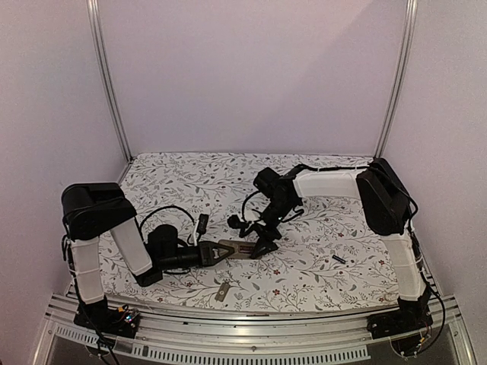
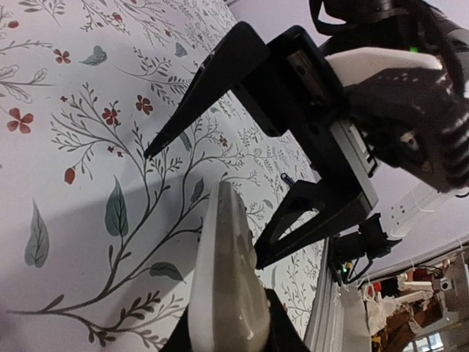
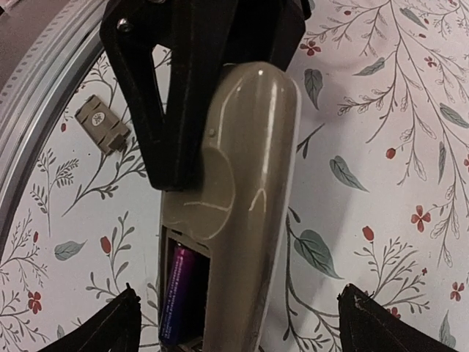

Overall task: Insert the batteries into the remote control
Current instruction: Press the battery in the battery compartment.

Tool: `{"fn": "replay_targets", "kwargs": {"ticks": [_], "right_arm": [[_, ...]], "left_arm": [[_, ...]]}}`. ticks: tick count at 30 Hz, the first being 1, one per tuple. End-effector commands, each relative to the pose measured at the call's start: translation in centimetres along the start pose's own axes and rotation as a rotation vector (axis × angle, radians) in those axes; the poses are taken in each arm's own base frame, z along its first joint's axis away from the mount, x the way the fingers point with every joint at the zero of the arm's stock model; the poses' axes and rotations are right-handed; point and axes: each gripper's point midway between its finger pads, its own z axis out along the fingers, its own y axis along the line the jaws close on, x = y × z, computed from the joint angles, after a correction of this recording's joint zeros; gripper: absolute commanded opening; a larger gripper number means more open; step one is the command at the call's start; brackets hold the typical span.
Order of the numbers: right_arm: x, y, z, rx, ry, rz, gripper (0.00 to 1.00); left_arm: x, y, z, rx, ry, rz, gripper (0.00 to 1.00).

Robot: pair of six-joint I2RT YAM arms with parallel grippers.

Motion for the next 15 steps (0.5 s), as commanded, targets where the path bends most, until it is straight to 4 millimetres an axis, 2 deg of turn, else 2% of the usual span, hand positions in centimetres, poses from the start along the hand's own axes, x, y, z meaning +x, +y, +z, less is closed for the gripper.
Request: {"fn": "replay_targets", "kwargs": {"ticks": [1, 7, 11, 15], "right_arm": [[0.4, 1.57, 0.62, -0.074, 0.009, 0.007, 0.91], [0.68, 1.87, 0.56, -0.095, 0.015, 0.029, 0.91], [0.79, 1.32, 0.03, -0.104, 0.03, 0.054, 0.91], [0.47, 1.23, 0.23, -0.131, 0.022, 0.076, 0.87]], "left_arm": [[-1.85, -2.31, 0.13, 0.111, -0.066, 0.079, 0.0], [-1.79, -2.28, 0.28, 0.112, -0.059, 0.078, 0.0], [-1.79, -2.38, 0.38, 0.116, -0.055, 0.084, 0.0], [-1.8, -2.58, 0.65, 0.121, -0.046, 0.104, 0.0]]}}
